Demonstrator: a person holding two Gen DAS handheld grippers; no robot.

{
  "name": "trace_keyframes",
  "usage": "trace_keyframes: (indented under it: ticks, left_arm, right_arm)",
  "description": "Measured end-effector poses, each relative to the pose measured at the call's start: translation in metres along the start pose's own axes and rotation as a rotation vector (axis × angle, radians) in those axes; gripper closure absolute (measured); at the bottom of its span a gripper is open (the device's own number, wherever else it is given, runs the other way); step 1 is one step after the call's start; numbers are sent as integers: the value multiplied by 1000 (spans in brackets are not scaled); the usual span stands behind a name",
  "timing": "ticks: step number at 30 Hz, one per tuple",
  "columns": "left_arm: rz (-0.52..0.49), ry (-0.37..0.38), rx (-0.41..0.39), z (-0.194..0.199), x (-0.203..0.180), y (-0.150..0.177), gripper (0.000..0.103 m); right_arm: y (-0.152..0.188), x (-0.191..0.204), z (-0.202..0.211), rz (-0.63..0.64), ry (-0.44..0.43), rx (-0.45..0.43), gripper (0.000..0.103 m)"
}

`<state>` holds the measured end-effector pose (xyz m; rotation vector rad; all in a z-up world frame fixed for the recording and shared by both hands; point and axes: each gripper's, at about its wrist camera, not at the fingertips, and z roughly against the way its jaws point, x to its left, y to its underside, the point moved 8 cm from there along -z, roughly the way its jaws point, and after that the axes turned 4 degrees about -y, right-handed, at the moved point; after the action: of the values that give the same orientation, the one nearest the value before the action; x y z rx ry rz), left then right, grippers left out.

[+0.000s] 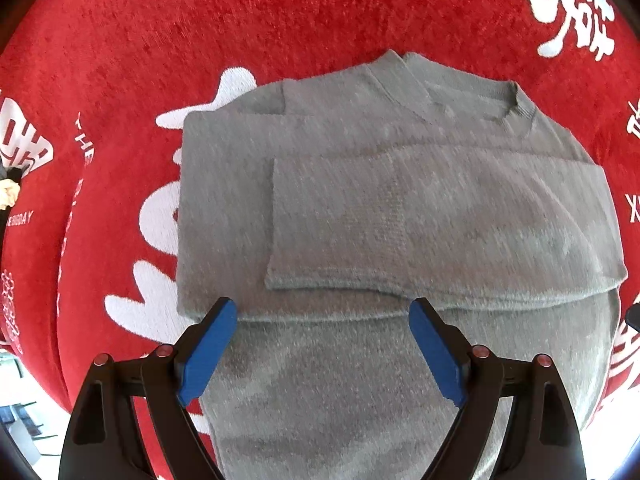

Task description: Fold small clothes

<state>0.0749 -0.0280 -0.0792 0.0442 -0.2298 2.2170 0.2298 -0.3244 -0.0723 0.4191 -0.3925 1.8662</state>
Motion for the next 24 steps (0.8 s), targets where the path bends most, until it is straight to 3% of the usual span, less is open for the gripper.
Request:
trace_keyframes:
  ticks: [11, 17, 24]
  left_arm:
    - [-22, 20, 69, 7, -24, 33, 14]
    - [-10, 45, 164, 1, -43, 67, 14]
    - [26, 58, 181, 13, -58, 86, 14]
  right_arm:
    - [24, 13, -9, 76, 31, 84, 46]
    - [40, 15, -12, 111, 31, 143, 46]
    - [50, 17, -14, 161, 21, 191, 46]
